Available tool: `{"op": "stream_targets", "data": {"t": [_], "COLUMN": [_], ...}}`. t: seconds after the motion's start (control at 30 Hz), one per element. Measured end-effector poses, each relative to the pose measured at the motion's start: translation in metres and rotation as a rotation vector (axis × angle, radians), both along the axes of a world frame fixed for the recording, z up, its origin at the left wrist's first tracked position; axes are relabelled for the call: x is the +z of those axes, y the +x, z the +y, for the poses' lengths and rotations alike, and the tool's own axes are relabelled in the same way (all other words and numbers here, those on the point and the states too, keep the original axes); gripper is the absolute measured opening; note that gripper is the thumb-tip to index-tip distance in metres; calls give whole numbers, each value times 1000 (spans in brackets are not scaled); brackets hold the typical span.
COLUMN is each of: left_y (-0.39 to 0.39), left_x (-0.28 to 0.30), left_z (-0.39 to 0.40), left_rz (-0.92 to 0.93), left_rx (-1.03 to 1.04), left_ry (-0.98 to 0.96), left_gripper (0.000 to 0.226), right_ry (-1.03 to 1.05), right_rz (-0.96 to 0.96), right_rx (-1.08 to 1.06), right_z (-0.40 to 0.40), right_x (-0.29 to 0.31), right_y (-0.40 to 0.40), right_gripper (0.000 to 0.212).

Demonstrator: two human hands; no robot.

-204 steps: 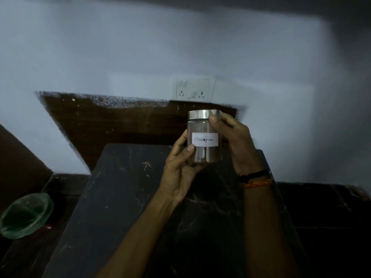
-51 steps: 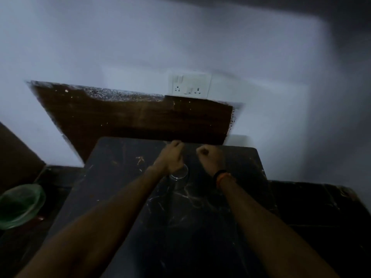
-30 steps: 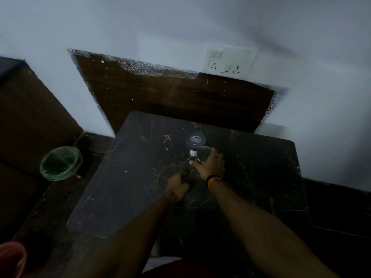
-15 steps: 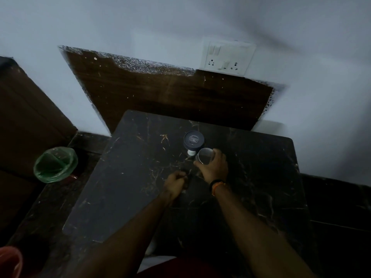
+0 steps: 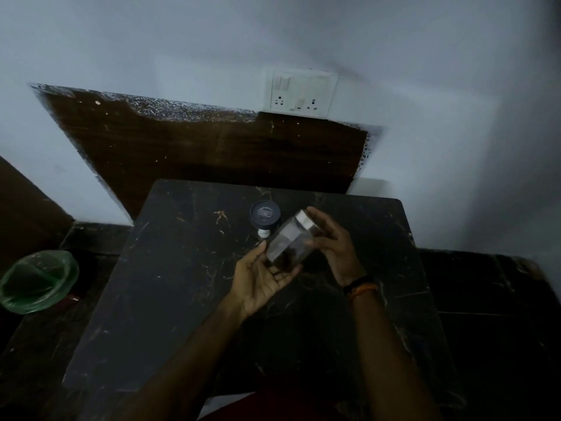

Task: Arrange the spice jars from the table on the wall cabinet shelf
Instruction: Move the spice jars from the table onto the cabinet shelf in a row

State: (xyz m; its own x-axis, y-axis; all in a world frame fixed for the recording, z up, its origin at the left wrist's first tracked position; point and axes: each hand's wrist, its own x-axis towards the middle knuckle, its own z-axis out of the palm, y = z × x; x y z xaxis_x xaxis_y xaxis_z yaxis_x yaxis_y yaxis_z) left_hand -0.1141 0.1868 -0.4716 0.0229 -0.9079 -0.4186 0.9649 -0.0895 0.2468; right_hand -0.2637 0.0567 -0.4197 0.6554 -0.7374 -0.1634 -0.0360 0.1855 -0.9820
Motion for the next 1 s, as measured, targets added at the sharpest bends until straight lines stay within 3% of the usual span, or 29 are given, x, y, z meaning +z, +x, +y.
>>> {"op": "stream_targets", "data": {"t": [0.23, 0.47, 0.57, 0.67, 0.83, 0.93, 1.0], "left_y": [-10, -15, -22, -26, -29, -30, -31], "left_x": [24, 41, 52, 62, 77, 79, 77], "left_z": [-1, 8, 9, 11, 17, 15, 15], "left_rz": [-247, -525, -661, -598, -308, -258, -258], "left_rx": [139, 288, 289, 270, 97, 74, 75], "left_ry": [-159, -161, -148, -167, -199, -201, -202], "left_gripper": [62, 73, 82, 78, 62, 54, 60], "right_ry": [20, -37, 13, 55, 141, 144, 143], "right_rz": [-56, 64, -13, -125, -262, -272, -260], "right_rx": [-126, -337, -390, -334, -136, -68, -65], "right_z": [10, 32, 35, 28, 19, 19, 20], "right_x": [6, 18, 26, 35, 47, 51, 52], "right_y": [9, 35, 37, 30, 19, 15, 14], "right_gripper": [62, 92, 77, 60, 60, 60, 59]}}
